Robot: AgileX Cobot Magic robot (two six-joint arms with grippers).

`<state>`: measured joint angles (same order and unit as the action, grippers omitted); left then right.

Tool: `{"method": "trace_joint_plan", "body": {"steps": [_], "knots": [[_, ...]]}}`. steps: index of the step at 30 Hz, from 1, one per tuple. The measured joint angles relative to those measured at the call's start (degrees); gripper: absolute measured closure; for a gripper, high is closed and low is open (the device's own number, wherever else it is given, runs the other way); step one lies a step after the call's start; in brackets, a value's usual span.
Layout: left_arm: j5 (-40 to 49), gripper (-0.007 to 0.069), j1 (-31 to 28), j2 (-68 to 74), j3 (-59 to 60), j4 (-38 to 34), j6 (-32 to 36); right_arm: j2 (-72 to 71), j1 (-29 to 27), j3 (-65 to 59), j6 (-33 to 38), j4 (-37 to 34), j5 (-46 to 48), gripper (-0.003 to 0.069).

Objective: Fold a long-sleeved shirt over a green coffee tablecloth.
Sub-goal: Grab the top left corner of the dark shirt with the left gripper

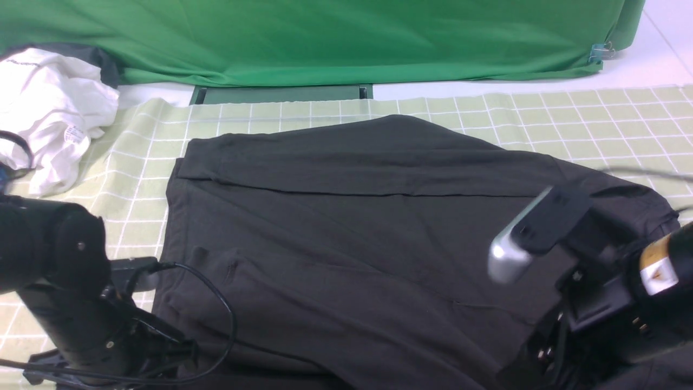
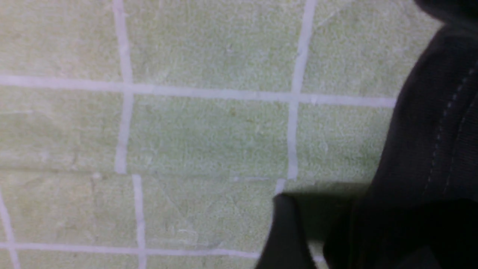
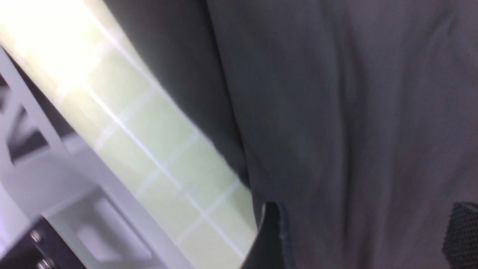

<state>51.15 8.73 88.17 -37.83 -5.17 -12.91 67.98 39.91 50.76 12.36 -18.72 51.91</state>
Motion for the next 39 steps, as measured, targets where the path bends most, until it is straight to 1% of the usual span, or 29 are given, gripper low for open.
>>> {"method": "trace_joint_plan", "body": {"steps": [1,4,5,6,7,9,12,14,17,21,24,26,28,29,30,32,33,34,36,37,39], "knots": [[0.0,0.0159,0.0,0.1,0.0,-0.1,0.0,-0.2,0.0,0.1,0.0,0.0,0.0,0.0100],[0.7,0.0408,0.0,0.4,-0.1,-1.2,0.4,-1.9,0.0,0.6,0.1,0.0,0.0,0.0102],[0.9,0.0459,0.0,0.4,-0.1,-1.3,0.6,-1.9,0.0,0.6,0.1,0.1,0.1,0.0102],[1.3,0.0531,0.0,0.4,-0.1,-1.3,1.3,-2.0,0.0,0.6,0.1,0.1,0.1,0.0102],[2.1,0.0567,0.0,0.4,-0.1,-1.3,1.4,-2.0,0.0,0.6,0.1,0.2,0.1,0.0103],[5.3,0.0599,0.0,0.4,-0.1,-1.3,1.6,-2.0,0.0,0.6,0.1,0.2,0.2,0.0103],[10.4,0.0610,0.0,-2.2,1.1,-1.8,1.6,-2.0,0.0,0.6,0.1,0.2,0.2,0.0103],[11.9,0.0610,0.2,-4.1,1.9,-2.3,1.3,-2.0,0.0,0.6,0.1,0.3,0.2,0.0103],[16.4,0.0611,1.4,-10.5,4.8,-3.2,-1.3,-2.0,0.0,0.6,0.1,0.3,-1.1,0.0103],[17.4,0.0609,1.6,-15.0,6.1,-3.4,-2.0,-2.0,0.0,0.6,0.1,0.3,-2.9,0.0103],[17.8,0.0591,1.6,-16.9,6.1,-3.4,-2.1,-2.0,0.0,0.6,0.1,0.3,-4.0,0.0103],[17.9,0.0532,1.6,-17.7,6.1,-3.4,-2.1,-2.0,0.0,0.6,0.1,0.3,-4.5,0.0103],[18.1,0.0442,1.6,-18.0,6.1,-3.0,-2.0,-2.0,0.0,0.6,0.1,0.3,-4.6,0.0103],[18.1,0.0442,1.6,-18.0,6.1,-3.0,-2.0,-2.0,0.0,0.6,0.1,0.3,-4.6,0.0103],[18.4,0.0356,1.6,-18.0,5.5,-2.6,-2.0,-2.0,0.0,0.6,0.1,0.4,-4.6,0.0103],[18.6,0.0298,1.6,-17.9,4.0,-2.6,-2.0,-2.0,0.0,0.6,0.1,0.4,-4.6,0.0103],[18.6,0.0283,1.6,-17.9,3.5,-2.6,-2.0,-2.0,0.0,0.6,0.1,0.4,-4.6,0.0103],[18.6,0.0235,1.6,-17.9,1.2,-2.2,-2.1,-2.0,0.0,0.6,0.1,0.4,-4.7,0.0103],[18.2,0.0193,1.6,-17.9,-2.6,0.2,-3.7,-2.0,0.0,0.6,0.1,0.4,-4.7,0.0103],[17.1,0.0181,1.4,-17.7,-6.0,3.0,-6.8,-2.0,0.0,0.6,0.1,0.4,-4.7,0.0103],[13.7,0.0189,-0.3,-16.9,-11.5,7.3,-10.7,-2.0,0.0,0.6,0.1,0.4,-4.7,0.0103]]}}
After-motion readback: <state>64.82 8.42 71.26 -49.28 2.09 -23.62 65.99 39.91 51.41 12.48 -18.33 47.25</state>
